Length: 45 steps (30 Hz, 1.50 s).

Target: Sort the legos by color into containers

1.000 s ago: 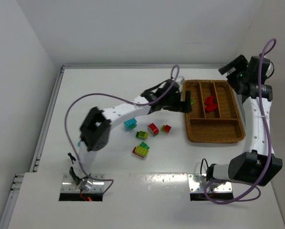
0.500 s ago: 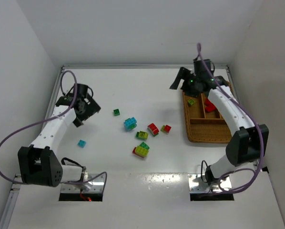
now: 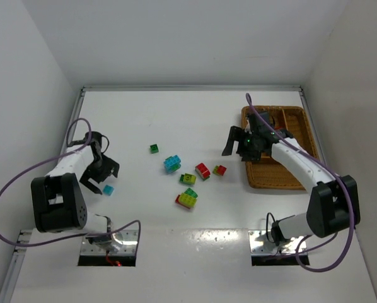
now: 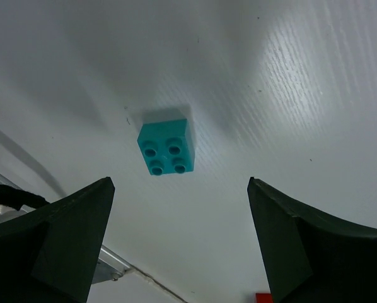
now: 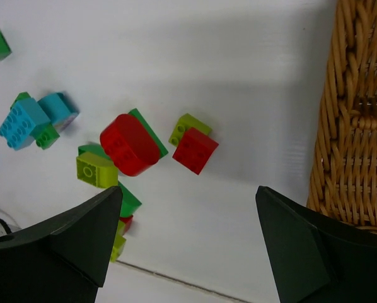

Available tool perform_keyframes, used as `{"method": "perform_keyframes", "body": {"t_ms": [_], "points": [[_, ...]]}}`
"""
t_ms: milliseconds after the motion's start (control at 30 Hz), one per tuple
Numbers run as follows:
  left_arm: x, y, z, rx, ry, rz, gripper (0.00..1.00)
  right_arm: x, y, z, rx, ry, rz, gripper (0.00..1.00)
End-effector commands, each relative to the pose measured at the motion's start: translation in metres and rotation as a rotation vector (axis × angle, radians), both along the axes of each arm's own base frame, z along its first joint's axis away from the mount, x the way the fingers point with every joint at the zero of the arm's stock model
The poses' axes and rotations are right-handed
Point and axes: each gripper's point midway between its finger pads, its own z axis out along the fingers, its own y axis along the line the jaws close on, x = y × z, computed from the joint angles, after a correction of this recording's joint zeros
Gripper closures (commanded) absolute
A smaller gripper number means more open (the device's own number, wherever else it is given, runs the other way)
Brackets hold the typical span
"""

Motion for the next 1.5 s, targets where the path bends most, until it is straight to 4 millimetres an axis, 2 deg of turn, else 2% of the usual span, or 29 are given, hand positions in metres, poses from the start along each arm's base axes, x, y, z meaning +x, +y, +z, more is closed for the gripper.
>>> {"method": "perform_keyframes", "body": {"t_ms": [0, 33, 167, 333, 433, 533, 567, 767, 867, 933, 967, 1000, 1033, 1067, 1100, 1133, 1200, 1233, 1267, 1300, 1333, 1367, 1400, 1433, 1467], "points": [[0.009, 0.0, -0.009, -0.013, -0.044, 0.045, 0.07, 0.002, 0.01, 0.013, 0.045, -0.068, 0.059, 0.13], [0.012, 0.001, -0.011, -0.014, -0.051, 0.057, 0.09, 0.002, 0.01, 0.013, 0.045, -0.067, 0.059, 0.13], [0.0, -0.008, -0.038, -0.06, 0.041, 0.094, 0.11, 0.0, 0.009, 0.011, 0.033, -0.065, 0.075, 0.13], [-0.006, -0.003, -0.057, -0.027, 0.04, 0.129, 0.21, -0.002, 0.008, 0.013, 0.028, -0.069, 0.083, 0.13], [-0.006, 0.002, -0.057, 0.004, 0.041, 0.144, 0.25, -0.001, 0.008, 0.019, 0.031, -0.08, 0.083, 0.13], [-0.002, 0.005, -0.053, 0.017, 0.012, 0.145, 0.37, -0.002, 0.004, 0.02, 0.014, -0.084, 0.071, 0.13], [-0.005, 0.006, -0.055, 0.025, 0.022, 0.145, 0.44, 0.0, 0.005, 0.026, 0.019, -0.103, 0.071, 0.13], [-0.005, 0.007, -0.051, 0.033, 0.005, 0.088, 0.59, -0.004, -0.002, 0.03, -0.007, -0.105, 0.053, 0.13], [0.001, 0.008, -0.047, 0.032, -0.027, 0.041, 0.65, -0.004, -0.004, 0.035, -0.009, -0.126, 0.048, 0.13], [0.011, -0.003, -0.04, 0.018, -0.053, -0.04, 0.71, -0.008, -0.008, 0.035, -0.024, -0.114, 0.025, 0.13], [0.028, -0.011, -0.028, 0.006, -0.105, -0.124, 0.78, -0.007, -0.012, 0.039, -0.037, -0.133, 0.012, 0.13], [0.038, -0.021, -0.02, -0.001, -0.13, -0.197, 0.82, -0.007, -0.011, 0.043, -0.027, -0.141, 0.002, 0.13], [0.05, -0.045, -0.011, -0.007, -0.16, -0.309, 0.83, -0.007, -0.02, 0.048, -0.04, -0.156, -0.024, 0.13], [0.07, -0.059, 0.014, -0.005, -0.232, -0.387, 0.84, -0.005, -0.026, 0.052, -0.06, -0.177, -0.063, 0.13], [0.077, -0.091, 0.025, -0.026, -0.268, -0.498, 0.84, -0.006, -0.031, 0.055, -0.076, -0.186, -0.078, 0.13], [0.096, -0.111, 0.053, -0.034, -0.353, -0.556, 0.84, -0.005, -0.041, 0.065, -0.109, -0.216, -0.124, 0.13], [0.108, -0.152, 0.078, -0.091, -0.431, -0.675, 0.84, -0.004, -0.053, 0.072, -0.121, -0.235, -0.19, 0.13], [0.107, -0.184, 0.088, -0.121, -0.454, -0.759, 0.84, -0.006, -0.067, 0.072, -0.157, -0.232, -0.249, 0.13], [0.121, -0.205, 0.115, -0.119, -0.525, -0.825, 0.88, -0.005, -0.074, 0.077, -0.158, -0.248, -0.294, 0.13], [0.126, -0.229, 0.115, -0.153, -0.529, -0.891, 0.89, -0.008, -0.08, 0.086, -0.143, -0.28, -0.336, 0.13], [0.119, -0.262, 0.121, -0.181, -0.541, -0.985, 0.89, -0.011, -0.089, 0.084, -0.136, -0.277, -0.402, 0.13], [0.121, -0.283, 0.129, -0.199, -0.566, -1.054, 0.91, -0.013, -0.092, 0.086, -0.118, -0.283, -0.43, 0.13], [0.122, -0.314, 0.149, -0.258, -0.622, -1.128, 0.91, -0.016, -0.095, 0.093, -0.097, -0.305, -0.456, 0.13], [0.118, -0.335, 0.152, -0.291, -0.625, -1.184, 0.93, -0.015, -0.103, 0.097, -0.084, -0.317, -0.531, 0.13], [0.107, -0.368, 0.136, -0.329, -0.589, -1.263, 0.93, -0.021, -0.106, 0.096, -0.087, -0.302, -0.562, 0.13]]}}
